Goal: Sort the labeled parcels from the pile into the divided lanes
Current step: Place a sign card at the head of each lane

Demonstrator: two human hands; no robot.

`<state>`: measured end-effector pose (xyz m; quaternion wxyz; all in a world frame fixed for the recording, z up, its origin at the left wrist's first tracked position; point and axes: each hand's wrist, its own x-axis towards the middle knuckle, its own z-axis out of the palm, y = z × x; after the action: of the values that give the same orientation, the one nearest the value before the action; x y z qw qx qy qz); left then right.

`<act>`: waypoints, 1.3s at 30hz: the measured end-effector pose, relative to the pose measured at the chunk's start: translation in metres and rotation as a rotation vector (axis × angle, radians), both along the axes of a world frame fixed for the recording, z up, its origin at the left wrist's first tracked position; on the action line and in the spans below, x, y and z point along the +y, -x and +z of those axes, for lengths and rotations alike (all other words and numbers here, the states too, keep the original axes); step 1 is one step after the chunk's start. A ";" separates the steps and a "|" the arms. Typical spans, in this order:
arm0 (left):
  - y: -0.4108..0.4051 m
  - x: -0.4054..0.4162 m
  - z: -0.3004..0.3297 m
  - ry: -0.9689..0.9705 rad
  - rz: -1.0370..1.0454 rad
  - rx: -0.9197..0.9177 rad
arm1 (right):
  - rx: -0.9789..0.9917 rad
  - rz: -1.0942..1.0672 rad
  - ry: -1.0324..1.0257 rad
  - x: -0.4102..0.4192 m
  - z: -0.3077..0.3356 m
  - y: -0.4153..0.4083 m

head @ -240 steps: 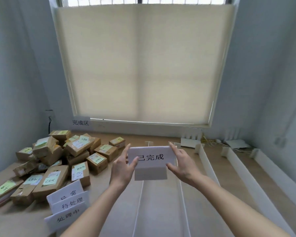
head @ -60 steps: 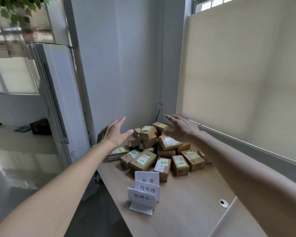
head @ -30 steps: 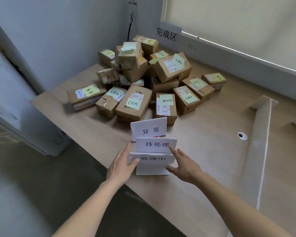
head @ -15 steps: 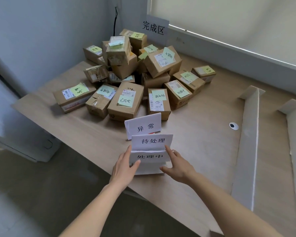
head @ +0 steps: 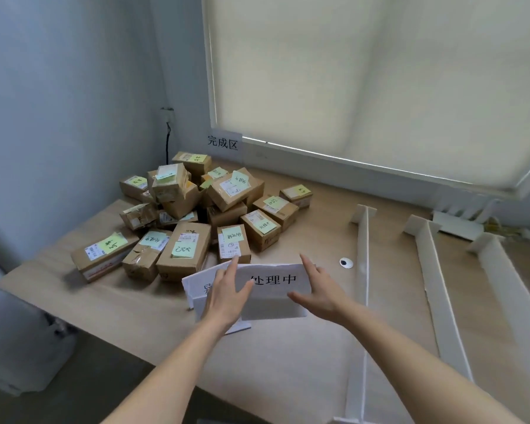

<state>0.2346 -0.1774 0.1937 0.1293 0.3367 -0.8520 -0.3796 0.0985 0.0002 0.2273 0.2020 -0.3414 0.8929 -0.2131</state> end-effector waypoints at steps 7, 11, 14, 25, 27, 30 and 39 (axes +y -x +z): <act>0.057 0.141 0.111 0.108 -0.180 0.207 | 0.189 -0.140 0.121 0.180 0.115 0.019; 0.080 0.244 0.156 0.172 -0.318 0.280 | 0.261 -0.267 0.114 0.298 0.160 0.017; 0.092 0.328 0.185 0.190 -0.429 0.317 | 0.292 -0.380 0.114 0.388 0.186 0.010; 0.125 0.560 0.255 0.238 -0.746 0.384 | 0.337 -0.672 0.093 0.626 0.246 -0.021; 0.136 0.586 0.261 0.238 -0.776 0.386 | 0.346 -0.700 0.098 0.651 0.252 -0.018; 0.155 0.620 0.266 0.236 -0.814 0.397 | 0.358 -0.739 0.095 0.683 0.258 -0.009; 0.253 0.689 0.262 0.214 -0.848 0.393 | 0.360 -0.783 0.037 0.748 0.259 0.078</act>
<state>-0.0185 0.5116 0.4552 0.1555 -0.1340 -0.9079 -0.3656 0.0207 0.7480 0.4860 -0.0591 -0.0122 0.9721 -0.2265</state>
